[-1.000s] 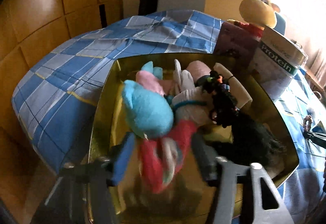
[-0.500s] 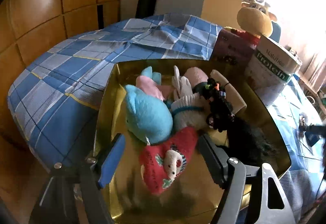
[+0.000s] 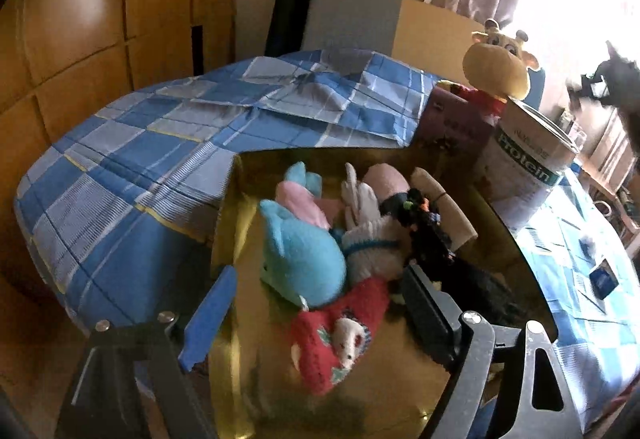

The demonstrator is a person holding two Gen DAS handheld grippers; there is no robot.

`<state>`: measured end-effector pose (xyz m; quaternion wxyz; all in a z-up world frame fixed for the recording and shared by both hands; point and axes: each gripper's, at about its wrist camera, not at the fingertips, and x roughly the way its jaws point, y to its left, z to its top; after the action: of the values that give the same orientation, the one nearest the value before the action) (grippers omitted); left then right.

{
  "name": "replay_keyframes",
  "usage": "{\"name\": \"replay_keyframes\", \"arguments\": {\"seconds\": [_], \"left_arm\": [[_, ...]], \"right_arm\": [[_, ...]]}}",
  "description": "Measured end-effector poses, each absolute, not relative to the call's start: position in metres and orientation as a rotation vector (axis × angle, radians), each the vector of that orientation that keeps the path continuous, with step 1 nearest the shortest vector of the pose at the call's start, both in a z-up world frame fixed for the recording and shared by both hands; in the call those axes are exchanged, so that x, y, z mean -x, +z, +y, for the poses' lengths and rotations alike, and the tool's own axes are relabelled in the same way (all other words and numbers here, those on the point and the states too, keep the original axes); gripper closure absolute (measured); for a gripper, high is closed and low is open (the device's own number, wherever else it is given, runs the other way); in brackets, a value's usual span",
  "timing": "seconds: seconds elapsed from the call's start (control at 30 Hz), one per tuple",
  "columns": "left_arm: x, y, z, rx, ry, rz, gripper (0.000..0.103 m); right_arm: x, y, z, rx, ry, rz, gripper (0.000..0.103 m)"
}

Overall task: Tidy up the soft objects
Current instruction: 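Carry the brown scrunchie over the gold tray and release it with the right gripper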

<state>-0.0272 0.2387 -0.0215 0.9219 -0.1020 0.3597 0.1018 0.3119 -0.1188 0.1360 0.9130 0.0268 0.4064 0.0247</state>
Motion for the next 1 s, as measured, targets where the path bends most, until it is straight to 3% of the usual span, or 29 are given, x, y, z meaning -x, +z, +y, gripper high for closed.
{"name": "replay_keyframes", "arguments": {"seconds": [0.3, 0.6, 1.0], "left_arm": [[0.028, -0.023, 0.254, 0.223, 0.244, 0.741, 0.017], [0.034, -0.024, 0.269, 0.272, 0.285, 0.738, 0.016], [0.052, -0.019, 0.286, 0.268, 0.356, 0.721, 0.015]], "right_arm": [[-0.338, 0.2, 0.031, 0.069, 0.347, 0.67, 0.095], [-0.257, 0.12, 0.152, 0.34, 0.743, 0.797, 0.095], [-0.142, 0.018, 0.183, 0.351, 0.993, 0.973, 0.095]]}}
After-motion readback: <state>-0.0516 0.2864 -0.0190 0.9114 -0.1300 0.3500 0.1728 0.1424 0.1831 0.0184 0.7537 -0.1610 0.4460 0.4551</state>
